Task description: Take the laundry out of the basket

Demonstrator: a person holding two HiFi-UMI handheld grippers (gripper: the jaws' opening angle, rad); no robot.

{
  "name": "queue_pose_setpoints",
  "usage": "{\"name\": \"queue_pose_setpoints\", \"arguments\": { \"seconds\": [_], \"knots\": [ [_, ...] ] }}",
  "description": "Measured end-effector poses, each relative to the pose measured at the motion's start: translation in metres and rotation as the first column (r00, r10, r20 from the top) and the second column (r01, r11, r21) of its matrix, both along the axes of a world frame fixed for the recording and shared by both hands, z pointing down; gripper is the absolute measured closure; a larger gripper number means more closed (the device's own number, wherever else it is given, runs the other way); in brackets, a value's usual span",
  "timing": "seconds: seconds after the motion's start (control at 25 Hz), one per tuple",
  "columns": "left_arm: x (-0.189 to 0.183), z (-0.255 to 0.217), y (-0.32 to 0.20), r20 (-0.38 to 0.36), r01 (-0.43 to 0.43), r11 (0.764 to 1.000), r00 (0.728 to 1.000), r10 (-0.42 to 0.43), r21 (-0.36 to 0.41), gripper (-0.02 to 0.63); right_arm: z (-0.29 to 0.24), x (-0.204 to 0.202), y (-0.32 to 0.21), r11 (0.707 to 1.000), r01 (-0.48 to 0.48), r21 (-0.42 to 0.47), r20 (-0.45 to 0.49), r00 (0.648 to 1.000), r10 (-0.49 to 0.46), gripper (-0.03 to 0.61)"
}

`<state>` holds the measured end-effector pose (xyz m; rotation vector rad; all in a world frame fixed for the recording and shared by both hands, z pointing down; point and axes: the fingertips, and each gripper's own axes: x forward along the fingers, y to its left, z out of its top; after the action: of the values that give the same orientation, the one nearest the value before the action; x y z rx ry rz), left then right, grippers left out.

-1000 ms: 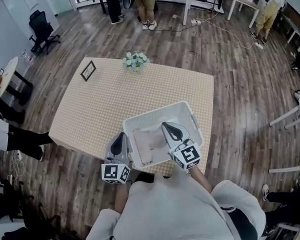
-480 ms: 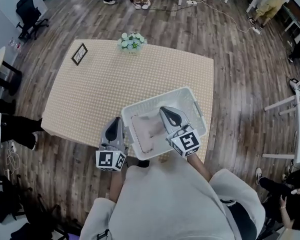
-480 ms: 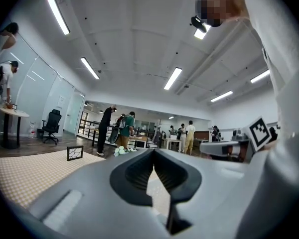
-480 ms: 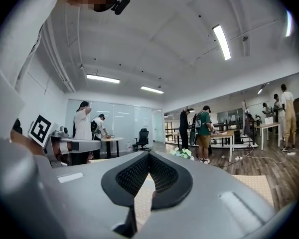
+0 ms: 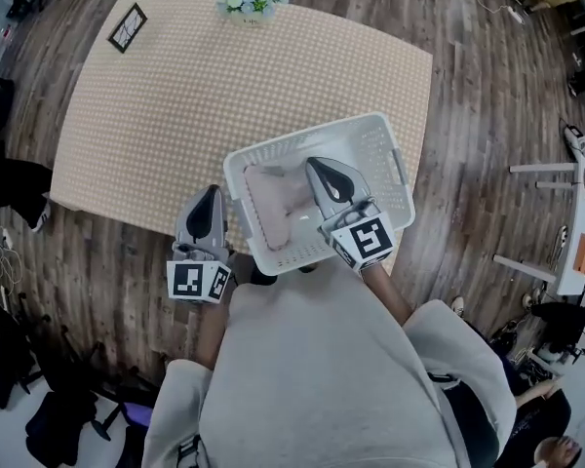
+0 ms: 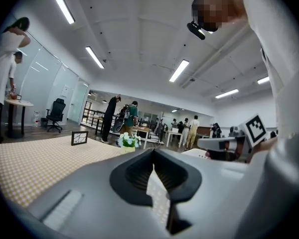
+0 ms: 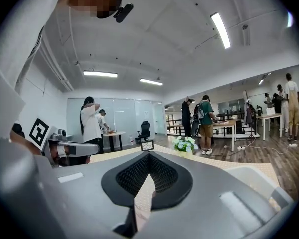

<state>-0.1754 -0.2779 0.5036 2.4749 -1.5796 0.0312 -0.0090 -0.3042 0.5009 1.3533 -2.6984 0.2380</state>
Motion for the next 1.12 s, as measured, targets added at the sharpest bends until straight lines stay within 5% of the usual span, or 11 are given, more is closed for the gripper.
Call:
{"name": "queue_pose_setpoints", "arguments": {
  "seconds": [0.24, 0.32, 0.4, 0.48, 0.52, 0.64, 0.68, 0.72, 0.92, 1.04, 1.12],
  "knots": [
    [-0.007, 0.019, -0.009, -0.008, 0.009, 0.999, 1.000, -0.009, -0.037, 0.603, 0.025, -0.013, -0.008, 0.998, 0.041, -0.041, -0.045, 0.998, -0.043, 0.580],
    [-0.010, 0.023, -0.010, -0.014, 0.012, 0.999, 1.000, -0.012, -0.045, 0.602, 0.035, -0.019, -0.006, 0.995, 0.093, -0.038, -0.123, 0.988, -0.097, 0.580],
    [-0.011, 0.025, -0.012, -0.018, 0.011, 0.999, 1.000, -0.011, -0.047, 0.601, 0.044, -0.027, -0.001, 0.982, 0.186, -0.006, -0.286, 0.941, -0.180, 0.580],
    [-0.010, 0.026, -0.014, -0.020, 0.008, 0.999, 1.000, -0.009, -0.047, 0.602, 0.057, -0.038, 0.010, 0.945, 0.324, 0.043, -0.500, 0.826, -0.261, 0.580],
    [-0.010, 0.026, -0.014, -0.022, 0.007, 0.999, 1.000, -0.008, -0.047, 0.603, 0.068, -0.043, 0.018, 0.909, 0.413, 0.056, -0.619, 0.728, -0.292, 0.580],
    [-0.009, 0.026, -0.012, -0.028, 0.006, 0.999, 1.000, -0.007, -0.048, 0.602, 0.109, -0.052, 0.047, 0.757, 0.654, -0.018, -0.879, 0.350, -0.323, 0.580],
    [-0.009, 0.026, -0.011, -0.030, 0.007, 0.999, 1.000, -0.008, -0.048, 0.602, 0.119, -0.054, 0.055, 0.718, 0.694, -0.055, -0.902, 0.273, -0.333, 0.580],
    [-0.010, 0.026, -0.011, -0.032, 0.008, 0.999, 0.999, -0.010, -0.048, 0.603, 0.124, -0.057, 0.060, 0.695, 0.714, -0.082, -0.905, 0.239, -0.352, 0.580],
    [-0.015, 0.023, -0.010, -0.039, 0.022, 0.999, 0.999, -0.024, -0.041, 0.602, 0.135, -0.063, 0.067, 0.700, 0.699, -0.144, -0.861, 0.260, -0.436, 0.578],
    [-0.018, 0.024, -0.008, -0.041, 0.030, 0.999, 0.999, -0.032, -0.039, 0.602, 0.152, -0.060, 0.071, 0.692, 0.678, -0.249, -0.822, 0.230, -0.521, 0.575],
    [-0.021, 0.024, -0.008, -0.043, 0.035, 0.999, 0.998, -0.037, -0.038, 0.602, 0.168, -0.056, 0.074, 0.667, 0.660, -0.345, -0.782, 0.191, -0.593, 0.330]
  ]
}}
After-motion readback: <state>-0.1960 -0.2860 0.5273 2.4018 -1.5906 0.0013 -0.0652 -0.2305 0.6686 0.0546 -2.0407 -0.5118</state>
